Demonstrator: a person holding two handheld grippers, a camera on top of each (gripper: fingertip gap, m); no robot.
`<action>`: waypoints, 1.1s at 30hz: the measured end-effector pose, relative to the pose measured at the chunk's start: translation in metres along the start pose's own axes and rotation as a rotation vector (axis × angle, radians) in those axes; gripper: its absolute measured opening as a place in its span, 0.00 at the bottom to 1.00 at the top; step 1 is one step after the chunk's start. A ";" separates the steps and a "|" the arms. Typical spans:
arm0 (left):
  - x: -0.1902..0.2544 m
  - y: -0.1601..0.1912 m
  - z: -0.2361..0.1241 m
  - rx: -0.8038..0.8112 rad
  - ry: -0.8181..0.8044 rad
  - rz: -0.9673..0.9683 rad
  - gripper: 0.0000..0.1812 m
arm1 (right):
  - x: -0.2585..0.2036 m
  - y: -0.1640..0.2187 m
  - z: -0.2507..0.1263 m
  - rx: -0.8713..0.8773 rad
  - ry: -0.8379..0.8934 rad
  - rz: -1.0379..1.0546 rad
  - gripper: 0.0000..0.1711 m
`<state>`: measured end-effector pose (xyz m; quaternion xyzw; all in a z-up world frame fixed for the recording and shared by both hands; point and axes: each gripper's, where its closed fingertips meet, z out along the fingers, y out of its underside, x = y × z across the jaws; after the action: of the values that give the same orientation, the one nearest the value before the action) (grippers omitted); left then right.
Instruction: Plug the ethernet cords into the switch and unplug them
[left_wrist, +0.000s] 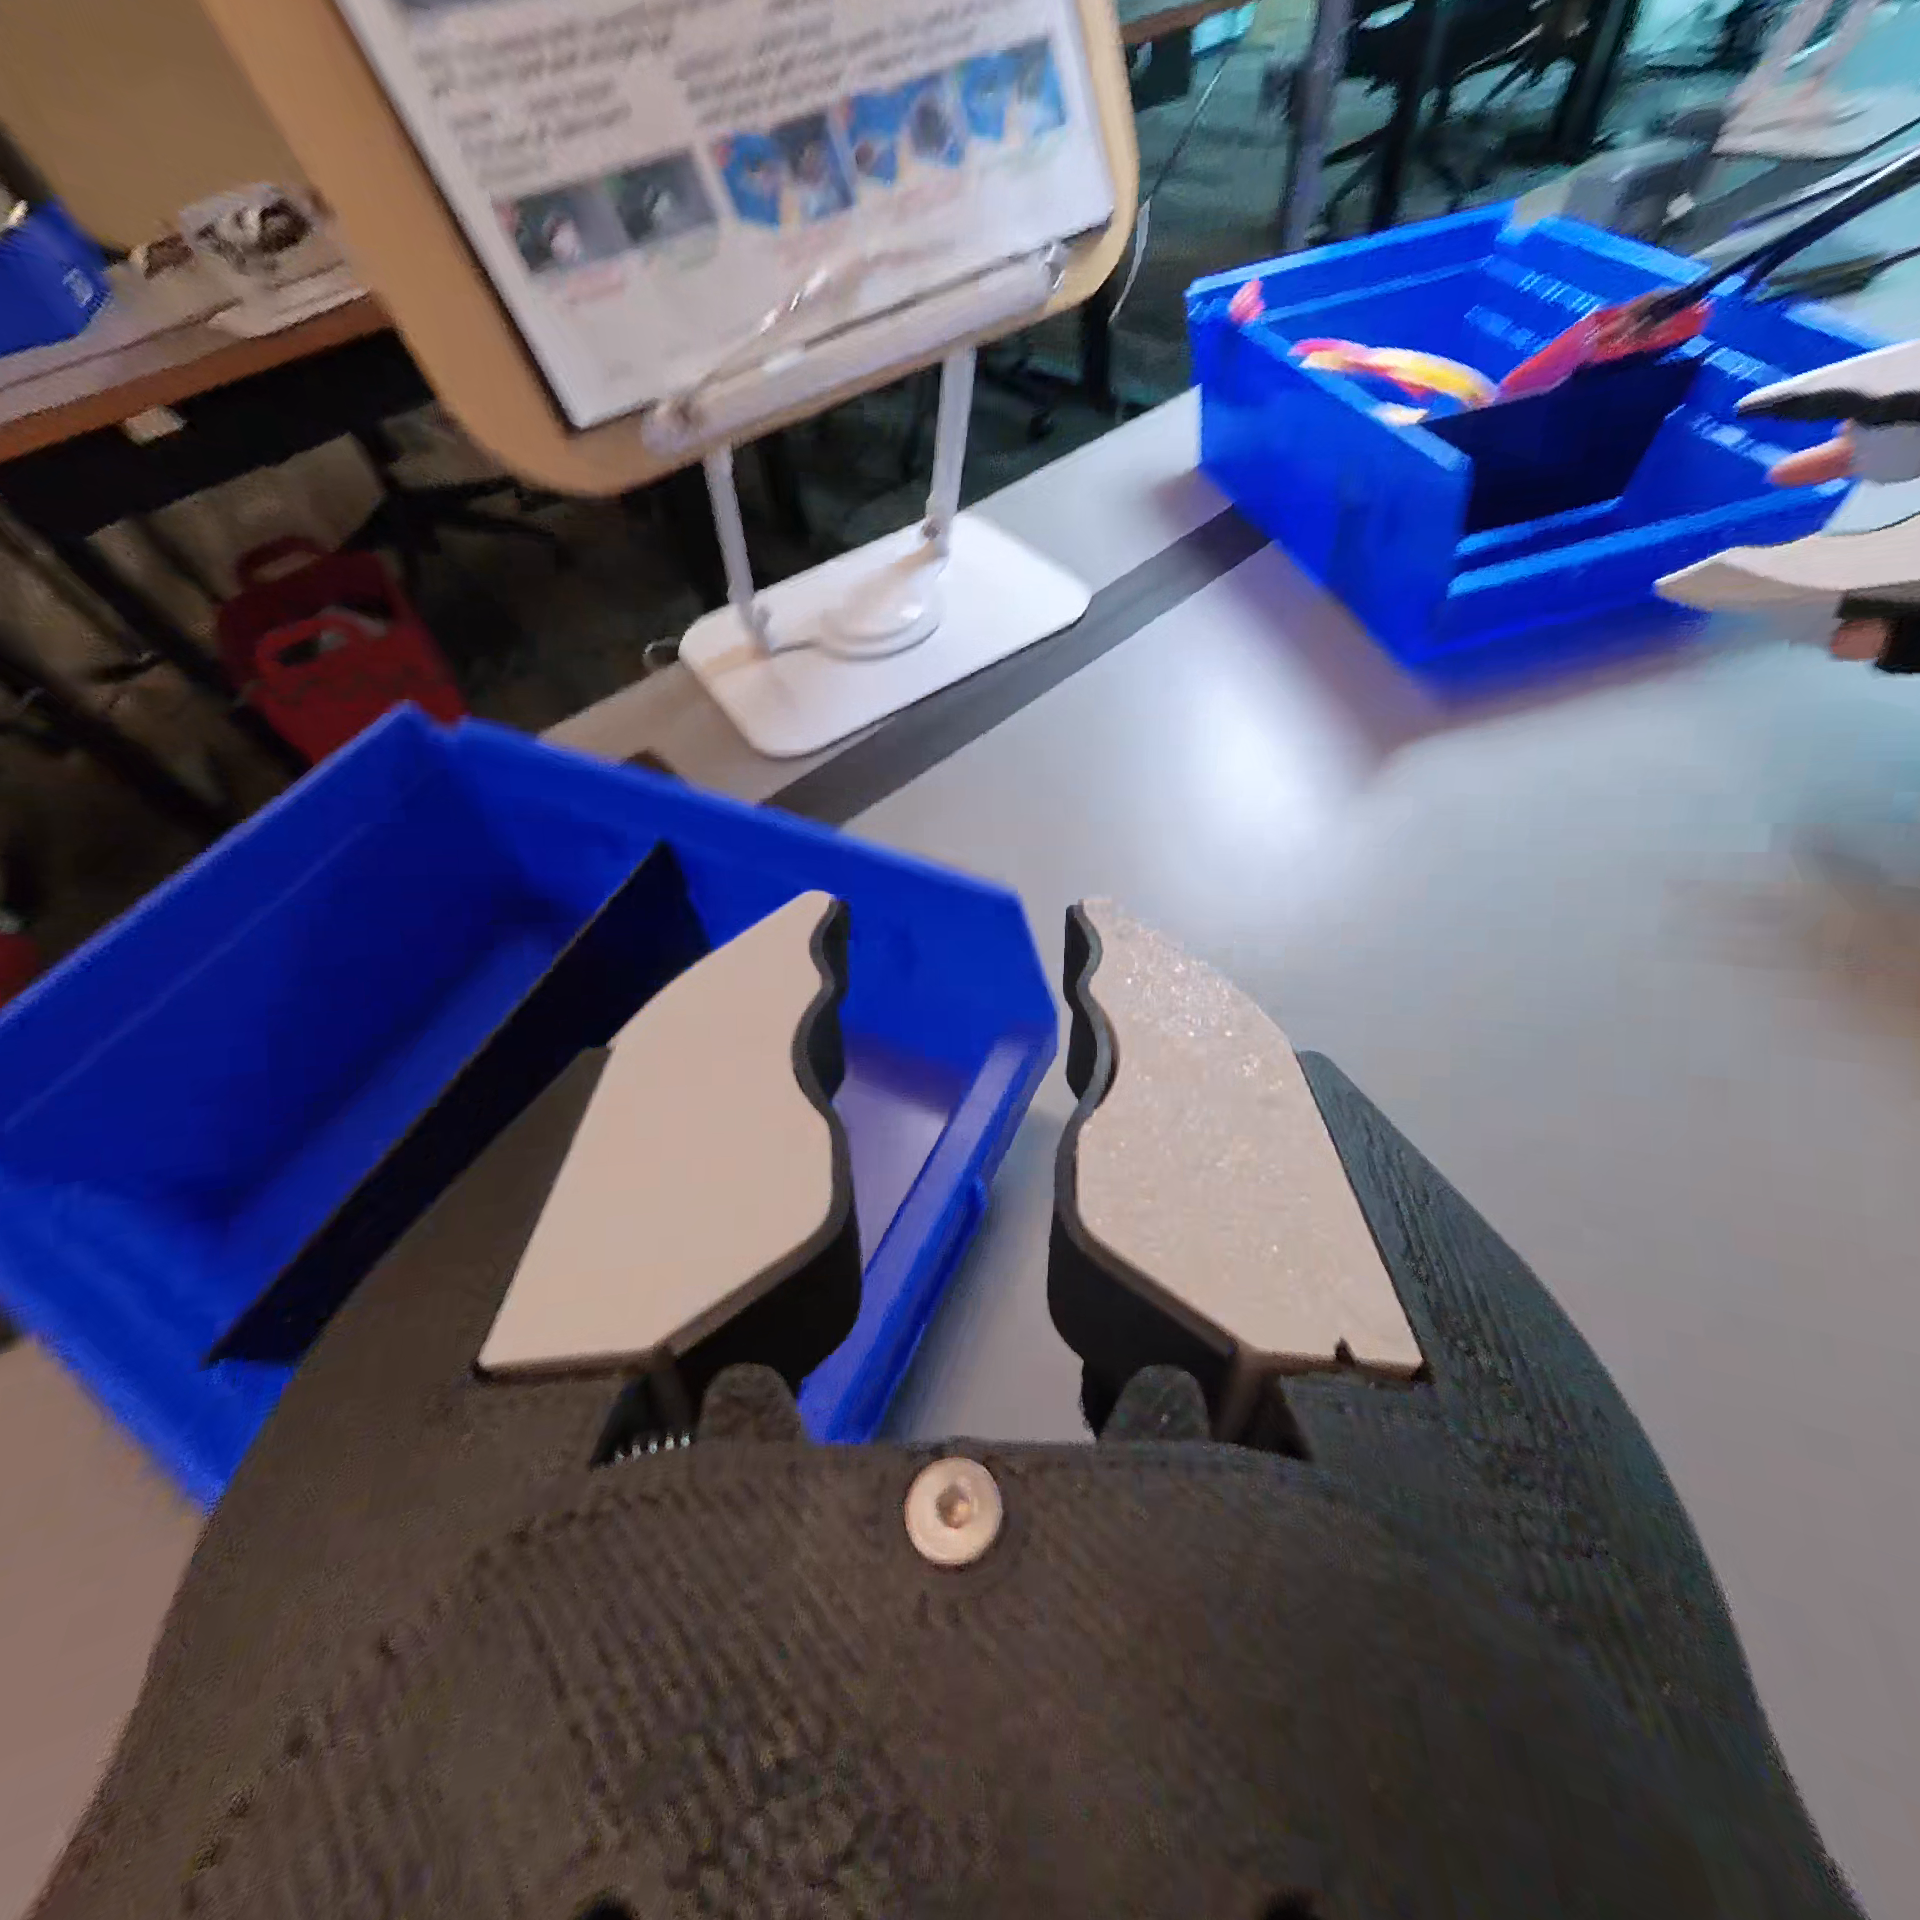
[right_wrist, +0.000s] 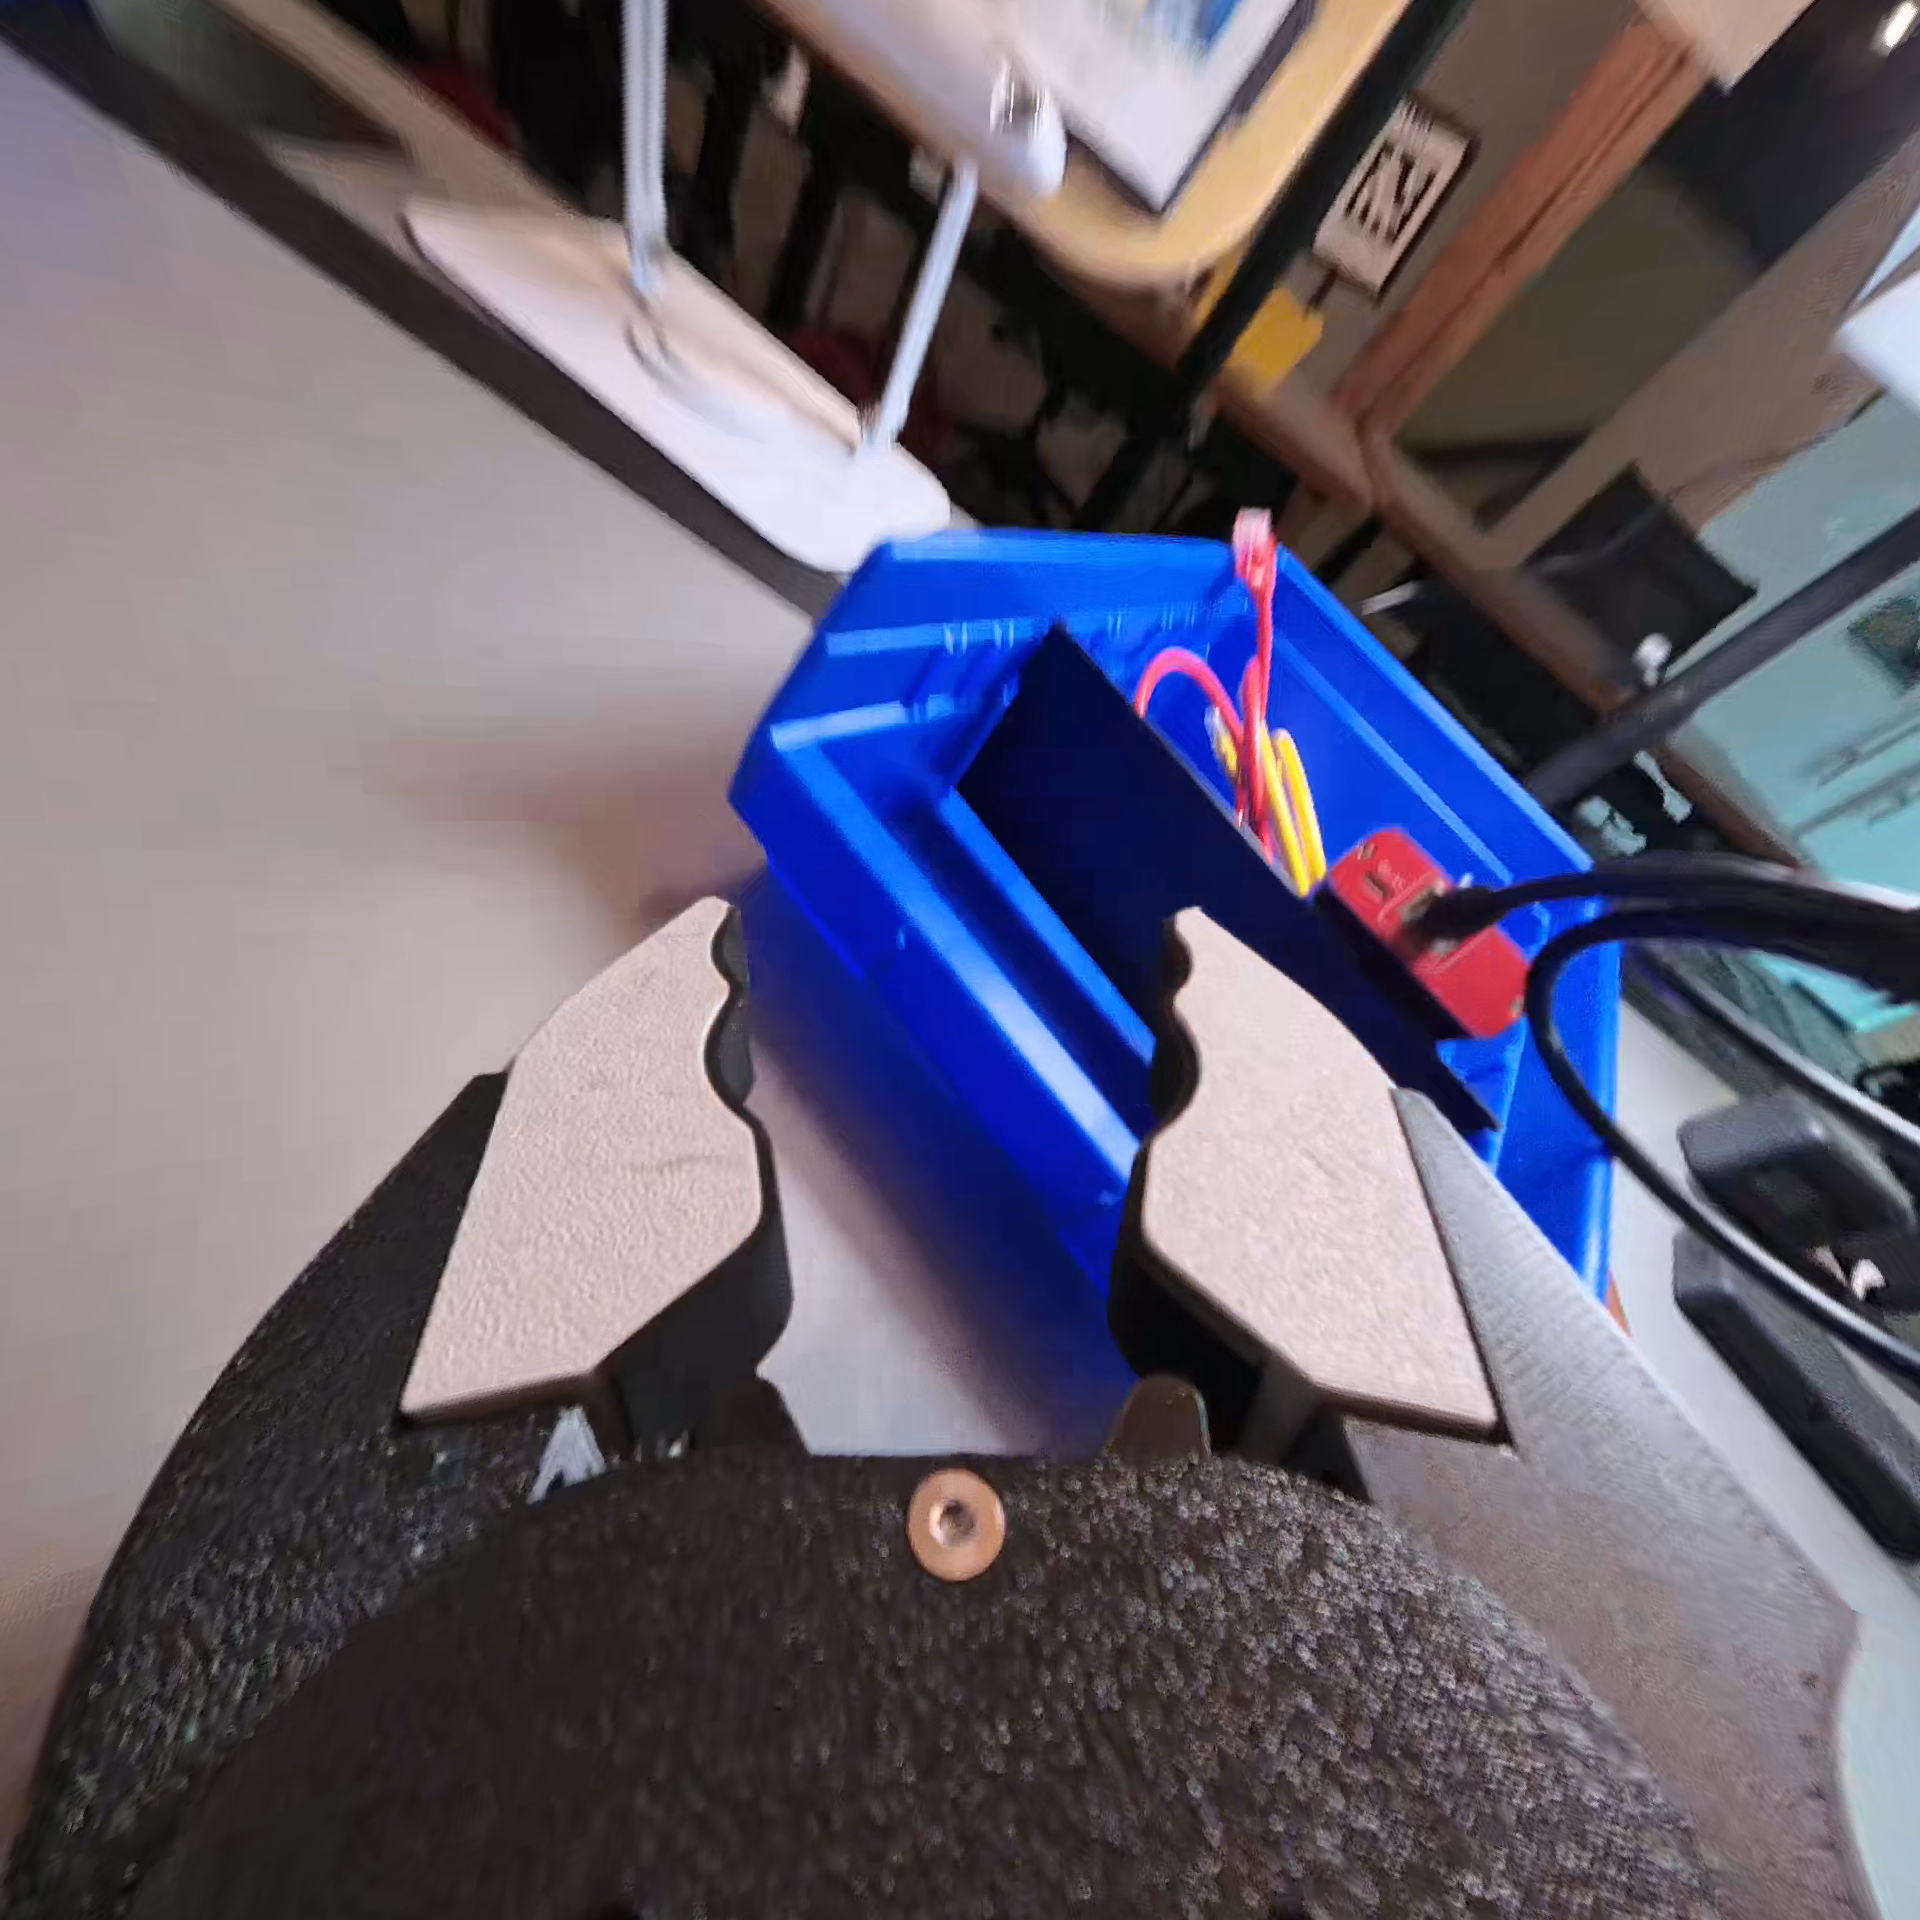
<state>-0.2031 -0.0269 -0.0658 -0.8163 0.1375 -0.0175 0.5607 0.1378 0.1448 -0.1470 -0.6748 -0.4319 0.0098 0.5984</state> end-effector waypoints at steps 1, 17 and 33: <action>-0.002 0.014 -0.001 -0.033 -0.027 -0.001 0.23 | 0.001 0.010 0.004 -0.045 0.006 -0.014 0.44; -0.022 0.132 0.040 -0.599 -0.103 0.213 0.37 | 0.004 0.062 0.025 -0.430 -0.126 -0.073 0.47; -0.005 0.150 0.060 -0.643 0.089 0.242 0.18 | 0.012 0.076 0.037 -0.588 -0.145 -0.362 0.22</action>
<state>-0.2281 -0.0211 -0.2251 -0.9275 0.2561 0.0577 0.2663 0.1694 0.1881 -0.2135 -0.7283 -0.5702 -0.1730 0.3383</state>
